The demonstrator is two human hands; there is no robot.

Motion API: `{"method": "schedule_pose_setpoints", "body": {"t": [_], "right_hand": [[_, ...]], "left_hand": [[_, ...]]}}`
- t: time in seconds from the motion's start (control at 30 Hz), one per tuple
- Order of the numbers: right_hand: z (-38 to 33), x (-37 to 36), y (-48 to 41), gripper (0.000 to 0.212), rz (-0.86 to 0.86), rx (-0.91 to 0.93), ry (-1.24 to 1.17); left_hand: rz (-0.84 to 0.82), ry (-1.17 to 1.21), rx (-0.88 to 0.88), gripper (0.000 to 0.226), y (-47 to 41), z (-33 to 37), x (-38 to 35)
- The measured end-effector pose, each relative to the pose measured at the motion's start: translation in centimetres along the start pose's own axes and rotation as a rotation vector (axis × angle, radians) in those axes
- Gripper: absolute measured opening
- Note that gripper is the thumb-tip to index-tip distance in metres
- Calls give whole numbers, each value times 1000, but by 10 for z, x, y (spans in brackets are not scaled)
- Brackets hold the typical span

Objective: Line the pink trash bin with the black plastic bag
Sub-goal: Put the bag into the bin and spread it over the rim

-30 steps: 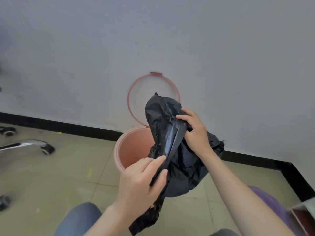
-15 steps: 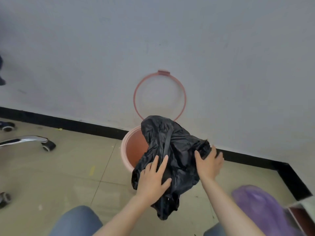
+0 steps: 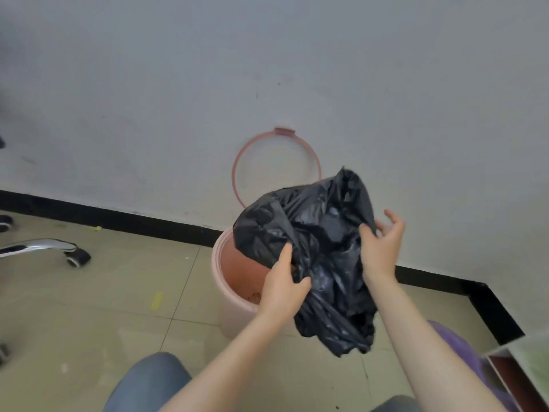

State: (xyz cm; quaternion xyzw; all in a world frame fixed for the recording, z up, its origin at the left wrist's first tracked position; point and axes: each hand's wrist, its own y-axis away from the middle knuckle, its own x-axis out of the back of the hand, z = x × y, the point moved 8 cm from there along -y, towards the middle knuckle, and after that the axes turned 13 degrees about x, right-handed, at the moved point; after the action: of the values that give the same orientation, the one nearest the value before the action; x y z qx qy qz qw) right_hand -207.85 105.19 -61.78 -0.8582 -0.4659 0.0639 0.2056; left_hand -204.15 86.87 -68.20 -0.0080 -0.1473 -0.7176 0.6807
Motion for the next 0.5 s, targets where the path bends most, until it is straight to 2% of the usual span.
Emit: {"method": "schedule_pose_setpoints", "body": {"t": [0.1,0.2,0.3,0.37,0.43,0.5], "right_hand": [[-46,-5,-14,32,-97,176,65],[-51,-40,2,41,-456,353,355],[3,-76,37,60,-878,408,751],[49,-89,62,67,-1114,421,1025],[86,-94,82,67,-1260,369,1118],[105,-100,93,62,-1312,355,1123]], "left_hand": [[-2,40,-36,63,6,25,-3],[24,10,63,63,0,8,1],[-71,-145,242,59,-4,-35,-2],[-125,-177,322,43,-4,-61,2],[-68,-262,324,37,-6,-78,16],[56,-374,318,47,-12,-91,37]]}}
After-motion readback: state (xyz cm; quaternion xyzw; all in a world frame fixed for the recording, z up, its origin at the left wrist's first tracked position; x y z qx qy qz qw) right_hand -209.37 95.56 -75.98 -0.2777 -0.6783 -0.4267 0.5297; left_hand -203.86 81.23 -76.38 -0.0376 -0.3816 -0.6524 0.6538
